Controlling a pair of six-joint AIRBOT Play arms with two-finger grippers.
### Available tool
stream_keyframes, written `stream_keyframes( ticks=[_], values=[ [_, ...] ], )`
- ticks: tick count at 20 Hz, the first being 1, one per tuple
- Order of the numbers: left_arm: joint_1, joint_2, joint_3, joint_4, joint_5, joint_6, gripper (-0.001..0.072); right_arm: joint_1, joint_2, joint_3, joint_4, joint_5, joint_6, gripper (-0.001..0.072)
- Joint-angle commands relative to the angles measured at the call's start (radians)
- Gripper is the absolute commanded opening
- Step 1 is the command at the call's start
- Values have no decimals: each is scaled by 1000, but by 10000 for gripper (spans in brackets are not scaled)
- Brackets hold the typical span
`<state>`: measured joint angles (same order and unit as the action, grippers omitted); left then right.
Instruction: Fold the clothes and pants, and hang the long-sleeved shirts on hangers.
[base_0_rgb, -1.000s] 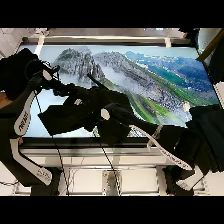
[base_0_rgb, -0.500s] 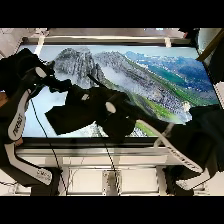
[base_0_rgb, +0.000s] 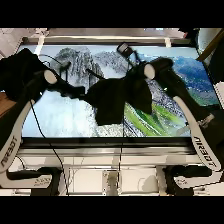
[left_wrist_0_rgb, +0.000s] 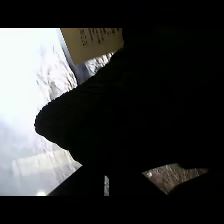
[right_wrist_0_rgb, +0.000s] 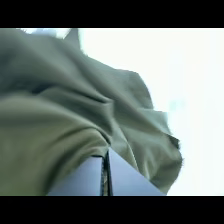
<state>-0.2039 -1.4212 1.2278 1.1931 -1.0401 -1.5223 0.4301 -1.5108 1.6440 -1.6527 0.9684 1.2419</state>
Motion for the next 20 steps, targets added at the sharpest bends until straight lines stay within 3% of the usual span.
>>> stream_keyframes(
  ticks=[1,2,3,4,5,6,7,10,14,18,20],
  values=[
    [-108,101,-217,2,50,-57,18,-87,5,61,37,-19,-1,4],
    [-124,123,-269,1,61,-88,19,-102,3,61,61,15,-1,32],
    [-141,142,-309,0,69,-115,19,-111,2,61,76,56,0,237],
    [-156,153,-328,-6,69,-142,43,-118,2,61,80,103,2,525],
    [-169,158,-330,-18,70,-150,273,-121,2,61,77,157,3,591],
    [-176,164,-330,-44,85,-149,547,-126,3,62,50,209,3,591],
    [-177,177,-329,-80,105,-145,653,-128,5,62,24,257,3,591],
    [-153,260,-329,-84,140,-108,652,-184,37,64,-9,405,3,548],
    [-77,380,-337,79,136,-123,652,-371,136,63,50,476,39,551],
    [-88,377,-470,35,196,-271,651,-540,237,-51,478,521,14,551],
    [-96,377,-568,-144,338,-322,651,-536,296,-209,605,498,-6,552]
  ],
)
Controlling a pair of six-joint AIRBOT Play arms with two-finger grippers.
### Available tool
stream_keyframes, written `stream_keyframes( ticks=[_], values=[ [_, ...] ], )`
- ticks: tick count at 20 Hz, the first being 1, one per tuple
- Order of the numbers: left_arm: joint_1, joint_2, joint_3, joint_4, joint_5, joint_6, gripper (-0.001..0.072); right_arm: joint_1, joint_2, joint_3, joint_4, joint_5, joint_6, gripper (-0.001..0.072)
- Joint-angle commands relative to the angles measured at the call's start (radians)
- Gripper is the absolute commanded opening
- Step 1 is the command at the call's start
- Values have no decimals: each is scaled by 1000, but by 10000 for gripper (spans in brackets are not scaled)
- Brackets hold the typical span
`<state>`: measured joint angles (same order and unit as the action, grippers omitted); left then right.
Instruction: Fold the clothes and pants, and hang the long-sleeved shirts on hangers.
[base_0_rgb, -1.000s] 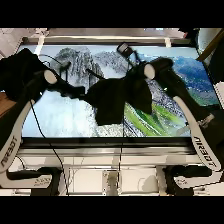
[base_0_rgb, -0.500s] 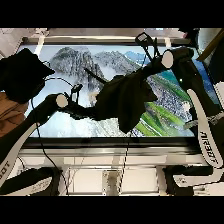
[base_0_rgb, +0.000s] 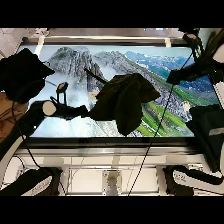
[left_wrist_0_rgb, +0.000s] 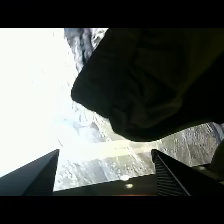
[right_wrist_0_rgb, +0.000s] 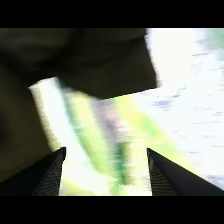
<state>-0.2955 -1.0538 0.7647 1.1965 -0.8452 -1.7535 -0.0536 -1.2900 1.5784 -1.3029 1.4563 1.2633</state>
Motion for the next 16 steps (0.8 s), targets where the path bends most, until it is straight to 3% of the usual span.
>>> stream_keyframes(
  ticks=[1,4,6,8,13,16],
  values=[
    [-9,10,-147,-252,233,-91,651,-37,101,-233,296,-14,-30,553],
    [-40,7,-219,-414,471,-91,651,61,154,-537,417,-141,-50,556],
    [-63,-11,-219,-413,497,-91,651,169,153,-704,443,-285,-50,640],
    [-89,-43,-219,-421,498,-91,650,280,152,-805,443,-459,-49,656],
    [-142,-158,-219,-521,606,-91,648,527,132,-828,443,-767,-40,654],
    [-142,-206,-219,-581,629,-91,644,578,100,-828,441,-752,-14,652]
  ],
)
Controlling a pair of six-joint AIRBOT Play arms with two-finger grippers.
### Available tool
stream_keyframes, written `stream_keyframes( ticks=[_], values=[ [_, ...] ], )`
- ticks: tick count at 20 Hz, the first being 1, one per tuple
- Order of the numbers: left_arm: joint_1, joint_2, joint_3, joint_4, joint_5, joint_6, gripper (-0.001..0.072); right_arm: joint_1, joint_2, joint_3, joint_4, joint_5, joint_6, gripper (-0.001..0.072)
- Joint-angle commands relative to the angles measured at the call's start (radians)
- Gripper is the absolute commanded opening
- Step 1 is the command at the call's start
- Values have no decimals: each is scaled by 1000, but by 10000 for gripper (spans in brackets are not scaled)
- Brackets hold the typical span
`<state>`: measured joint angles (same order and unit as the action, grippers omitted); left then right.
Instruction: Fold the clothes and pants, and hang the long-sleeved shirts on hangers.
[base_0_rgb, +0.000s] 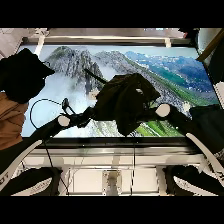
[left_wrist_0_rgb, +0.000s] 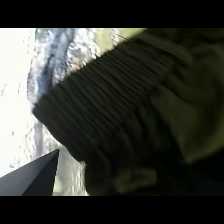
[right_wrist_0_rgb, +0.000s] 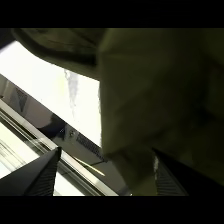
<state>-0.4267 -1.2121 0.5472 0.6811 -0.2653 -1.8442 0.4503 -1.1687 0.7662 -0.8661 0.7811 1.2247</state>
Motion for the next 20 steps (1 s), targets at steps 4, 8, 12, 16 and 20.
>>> stream_keyframes(
  ticks=[4,8,12,16,20],
  values=[
    [-10,-72,-1,-66,61,0,643,81,-54,-16,6,-60,24,653],
    [-10,-71,10,-67,65,0,643,81,-53,-10,4,-18,24,652],
    [-10,-71,35,-70,63,0,643,79,-54,-10,-45,-20,24,643],
    [-10,-71,69,-70,64,0,554,80,-54,-10,-60,-136,60,594],
    [-10,-71,73,-69,65,0,117,80,-56,-10,-47,-226,140,593]
  ],
)
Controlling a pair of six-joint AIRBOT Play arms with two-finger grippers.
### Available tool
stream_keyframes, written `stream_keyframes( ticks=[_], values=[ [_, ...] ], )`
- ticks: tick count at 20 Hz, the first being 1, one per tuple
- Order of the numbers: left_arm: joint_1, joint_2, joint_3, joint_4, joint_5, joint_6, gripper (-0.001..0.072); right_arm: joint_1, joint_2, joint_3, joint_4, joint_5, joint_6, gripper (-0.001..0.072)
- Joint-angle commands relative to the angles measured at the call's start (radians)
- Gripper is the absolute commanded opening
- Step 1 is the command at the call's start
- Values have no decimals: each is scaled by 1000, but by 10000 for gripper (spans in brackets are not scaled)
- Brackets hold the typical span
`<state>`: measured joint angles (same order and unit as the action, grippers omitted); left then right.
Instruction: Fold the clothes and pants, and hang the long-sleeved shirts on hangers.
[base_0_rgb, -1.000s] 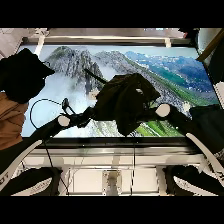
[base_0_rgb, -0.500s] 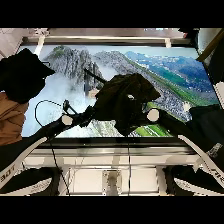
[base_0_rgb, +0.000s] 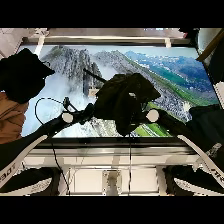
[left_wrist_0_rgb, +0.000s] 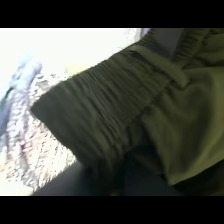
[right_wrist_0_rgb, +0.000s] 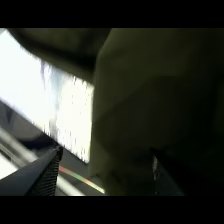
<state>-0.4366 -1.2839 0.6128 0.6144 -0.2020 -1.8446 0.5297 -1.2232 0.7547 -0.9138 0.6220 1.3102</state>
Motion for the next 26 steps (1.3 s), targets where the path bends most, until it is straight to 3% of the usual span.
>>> stream_keyframes(
  ticks=[1,2,4,5,6,7,10,13,17,18,19,26],
  values=[
    [0,0,7,-2,2,1,68,1,-7,1,2,-59,79,591],
    [0,1,7,-2,2,1,20,1,-14,1,3,-53,102,521],
    [0,1,7,-2,5,4,19,1,-29,1,6,-60,123,215],
    [0,1,7,-2,5,5,19,1,-35,1,10,-65,123,110],
    [0,1,7,-2,5,5,19,1,-37,1,18,-64,123,41],
    [0,1,7,-2,5,4,19,1,-35,2,24,-58,127,33],
    [0,1,7,-2,5,5,19,0,-10,25,20,66,166,53],
    [-5,1,7,-2,4,4,19,0,56,30,11,153,189,202],
    [-5,1,7,-2,3,4,19,1,55,21,-15,148,242,233],
    [-5,1,7,-2,3,4,19,0,46,20,-27,141,270,415],
    [-5,1,7,-2,3,4,19,0,36,20,-40,136,304,506],
    [-5,1,7,-2,3,4,19,0,-90,23,-40,-74,359,499]
  ],
)
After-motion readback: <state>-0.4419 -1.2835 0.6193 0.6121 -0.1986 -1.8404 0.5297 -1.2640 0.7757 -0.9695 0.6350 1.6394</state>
